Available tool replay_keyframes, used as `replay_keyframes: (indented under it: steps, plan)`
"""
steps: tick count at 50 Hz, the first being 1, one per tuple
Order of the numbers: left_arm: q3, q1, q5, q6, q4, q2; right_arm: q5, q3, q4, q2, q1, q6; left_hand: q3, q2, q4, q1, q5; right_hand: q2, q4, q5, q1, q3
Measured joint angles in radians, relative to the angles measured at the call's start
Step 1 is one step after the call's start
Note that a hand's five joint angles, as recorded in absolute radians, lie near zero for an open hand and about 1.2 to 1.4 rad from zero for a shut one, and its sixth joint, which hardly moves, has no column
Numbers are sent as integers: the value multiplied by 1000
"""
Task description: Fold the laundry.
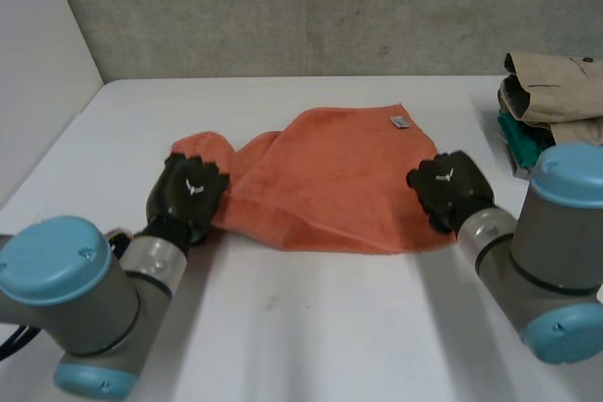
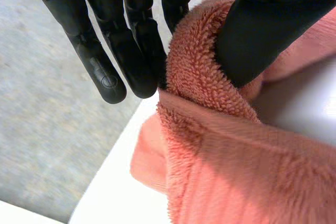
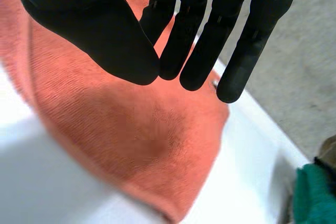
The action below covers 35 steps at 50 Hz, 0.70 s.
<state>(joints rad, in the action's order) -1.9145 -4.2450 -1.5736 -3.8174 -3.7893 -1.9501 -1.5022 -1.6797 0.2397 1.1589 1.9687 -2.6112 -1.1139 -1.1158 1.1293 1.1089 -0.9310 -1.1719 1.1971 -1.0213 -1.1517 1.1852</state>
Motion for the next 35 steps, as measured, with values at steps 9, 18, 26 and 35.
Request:
replay_keyframes:
  steps: [9,18,26,35]
  plan:
    - [-14,-37,1,3,77,45,11,-15,7,-2,-3,-7,531,536,-558,-534,538,0,0,0,0,0]
    - [-22,-153,47,76,202,62,7,-16,-3,1,-10,-19,529,534,-554,-531,533,0,0,0,0,0]
    - [-10,-193,78,230,274,61,13,9,-43,9,-85,-73,163,151,-175,-131,161,810,-823,841,796,-811]
    - [18,-208,75,267,378,63,96,47,-192,21,-180,-252,-70,-72,66,-18,-30,963,-986,980,916,-976]
